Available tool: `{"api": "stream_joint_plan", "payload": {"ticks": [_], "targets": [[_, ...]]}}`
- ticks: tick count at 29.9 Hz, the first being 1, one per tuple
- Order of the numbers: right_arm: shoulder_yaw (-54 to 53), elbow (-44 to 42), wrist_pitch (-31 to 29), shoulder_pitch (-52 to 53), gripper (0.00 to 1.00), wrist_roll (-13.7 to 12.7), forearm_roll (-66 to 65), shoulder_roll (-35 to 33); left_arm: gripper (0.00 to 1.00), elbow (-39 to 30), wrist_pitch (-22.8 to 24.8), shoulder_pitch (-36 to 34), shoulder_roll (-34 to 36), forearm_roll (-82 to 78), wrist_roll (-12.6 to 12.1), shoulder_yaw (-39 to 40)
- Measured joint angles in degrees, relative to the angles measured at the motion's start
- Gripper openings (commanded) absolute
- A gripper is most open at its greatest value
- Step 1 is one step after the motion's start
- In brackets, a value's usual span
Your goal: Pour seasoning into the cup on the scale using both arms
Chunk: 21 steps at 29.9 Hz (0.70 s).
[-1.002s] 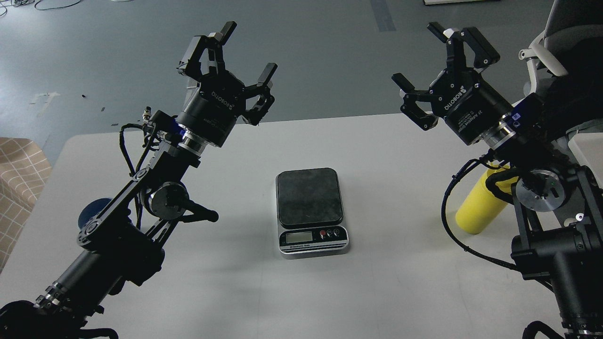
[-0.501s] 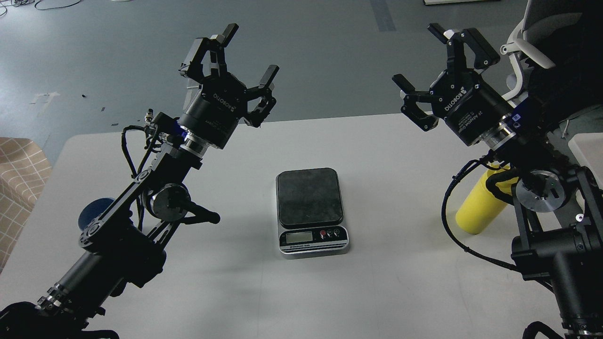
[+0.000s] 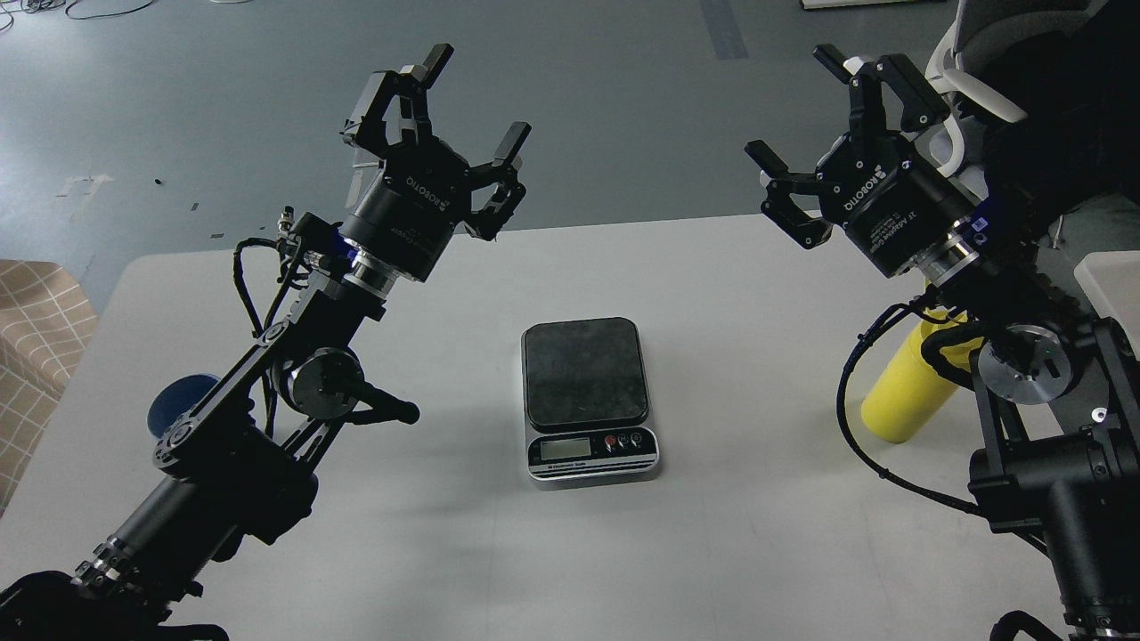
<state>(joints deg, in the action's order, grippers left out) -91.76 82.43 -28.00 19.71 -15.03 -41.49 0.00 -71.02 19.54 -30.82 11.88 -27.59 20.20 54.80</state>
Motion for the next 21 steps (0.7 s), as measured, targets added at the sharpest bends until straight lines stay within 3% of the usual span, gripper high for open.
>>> {"api": "stream_joint_plan", "payload": {"ticks": [21], "targets": [[0.04,0.18,0.00,-1.52,1.00,0.00,0.01,0.00,0.99,0.00,-0.78,0.72,-0.56,0.26,0.18,2.11]]}}
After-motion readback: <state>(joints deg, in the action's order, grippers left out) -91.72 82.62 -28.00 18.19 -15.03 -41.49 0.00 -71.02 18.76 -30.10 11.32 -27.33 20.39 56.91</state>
